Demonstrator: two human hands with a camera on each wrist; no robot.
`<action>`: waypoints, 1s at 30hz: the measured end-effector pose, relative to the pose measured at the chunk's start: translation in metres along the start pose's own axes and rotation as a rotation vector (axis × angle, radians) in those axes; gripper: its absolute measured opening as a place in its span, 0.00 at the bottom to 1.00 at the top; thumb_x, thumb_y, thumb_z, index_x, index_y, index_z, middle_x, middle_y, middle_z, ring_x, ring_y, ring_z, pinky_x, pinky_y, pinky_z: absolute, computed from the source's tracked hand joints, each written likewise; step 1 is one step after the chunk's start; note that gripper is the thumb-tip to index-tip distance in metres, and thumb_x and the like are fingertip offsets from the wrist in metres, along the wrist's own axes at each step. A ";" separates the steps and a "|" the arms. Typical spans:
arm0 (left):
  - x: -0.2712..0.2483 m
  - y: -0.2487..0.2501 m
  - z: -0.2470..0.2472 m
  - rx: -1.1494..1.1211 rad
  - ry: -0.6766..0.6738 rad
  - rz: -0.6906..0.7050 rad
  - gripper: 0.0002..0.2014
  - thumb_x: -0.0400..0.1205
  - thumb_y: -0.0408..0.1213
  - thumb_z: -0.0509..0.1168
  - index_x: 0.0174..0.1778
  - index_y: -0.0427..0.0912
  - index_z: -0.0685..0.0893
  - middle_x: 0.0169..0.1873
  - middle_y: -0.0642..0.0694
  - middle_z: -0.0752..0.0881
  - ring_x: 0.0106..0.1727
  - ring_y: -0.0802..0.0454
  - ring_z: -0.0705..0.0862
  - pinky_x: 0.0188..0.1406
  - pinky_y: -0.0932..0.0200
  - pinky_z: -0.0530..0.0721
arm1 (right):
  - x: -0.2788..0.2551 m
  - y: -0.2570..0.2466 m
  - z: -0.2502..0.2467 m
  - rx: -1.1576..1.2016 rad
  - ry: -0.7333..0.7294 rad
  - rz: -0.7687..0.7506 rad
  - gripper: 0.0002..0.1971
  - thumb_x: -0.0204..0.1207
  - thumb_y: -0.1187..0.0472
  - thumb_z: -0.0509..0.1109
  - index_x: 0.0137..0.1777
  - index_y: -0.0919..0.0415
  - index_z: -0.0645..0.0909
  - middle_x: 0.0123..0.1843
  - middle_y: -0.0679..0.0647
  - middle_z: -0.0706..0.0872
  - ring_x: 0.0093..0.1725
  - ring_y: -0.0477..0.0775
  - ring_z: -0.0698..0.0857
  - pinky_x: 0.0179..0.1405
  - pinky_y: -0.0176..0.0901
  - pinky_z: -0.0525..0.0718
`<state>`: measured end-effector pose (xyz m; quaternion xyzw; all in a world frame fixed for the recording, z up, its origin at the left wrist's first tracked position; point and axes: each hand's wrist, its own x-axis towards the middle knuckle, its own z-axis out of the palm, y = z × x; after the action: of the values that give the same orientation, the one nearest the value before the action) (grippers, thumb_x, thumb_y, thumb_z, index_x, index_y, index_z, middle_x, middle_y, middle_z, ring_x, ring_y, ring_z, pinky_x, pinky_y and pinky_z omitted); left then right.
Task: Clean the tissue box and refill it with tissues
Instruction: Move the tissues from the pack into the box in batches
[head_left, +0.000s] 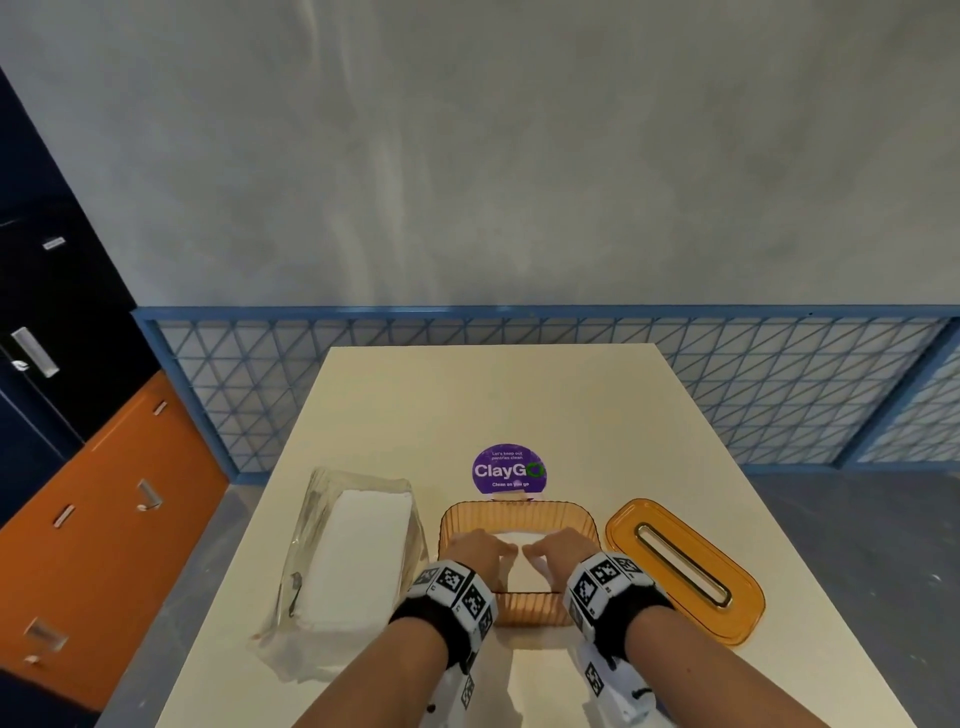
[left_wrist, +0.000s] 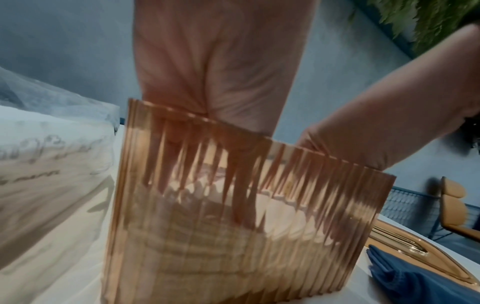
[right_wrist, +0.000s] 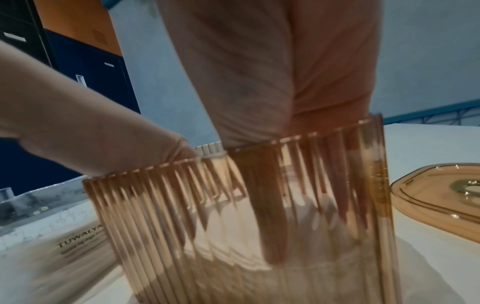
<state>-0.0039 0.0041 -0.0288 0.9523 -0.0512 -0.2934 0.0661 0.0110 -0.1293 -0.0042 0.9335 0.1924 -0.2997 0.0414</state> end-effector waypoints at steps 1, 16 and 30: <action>-0.002 0.000 0.000 -0.007 0.005 0.005 0.23 0.82 0.37 0.62 0.75 0.52 0.72 0.70 0.38 0.75 0.73 0.35 0.72 0.71 0.46 0.77 | 0.000 0.001 0.001 -0.027 0.001 -0.013 0.18 0.85 0.62 0.51 0.71 0.64 0.73 0.68 0.66 0.79 0.68 0.63 0.78 0.64 0.50 0.77; -0.034 -0.093 0.005 -0.310 0.420 -0.533 0.28 0.83 0.54 0.57 0.74 0.41 0.67 0.74 0.40 0.65 0.75 0.40 0.64 0.68 0.46 0.73 | -0.029 0.038 -0.018 0.239 0.230 0.146 0.25 0.85 0.63 0.53 0.81 0.53 0.58 0.75 0.60 0.73 0.73 0.60 0.74 0.70 0.49 0.74; -0.025 -0.091 0.017 -0.318 0.439 -0.560 0.15 0.87 0.38 0.50 0.68 0.40 0.71 0.70 0.42 0.69 0.72 0.44 0.69 0.68 0.47 0.74 | -0.030 0.036 -0.014 0.314 0.209 0.179 0.30 0.82 0.73 0.52 0.83 0.53 0.54 0.74 0.63 0.75 0.70 0.60 0.78 0.65 0.43 0.78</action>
<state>-0.0285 0.0956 -0.0432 0.9475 0.2721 -0.0938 0.1396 0.0097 -0.1699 0.0229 0.9678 0.0631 -0.2228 -0.0982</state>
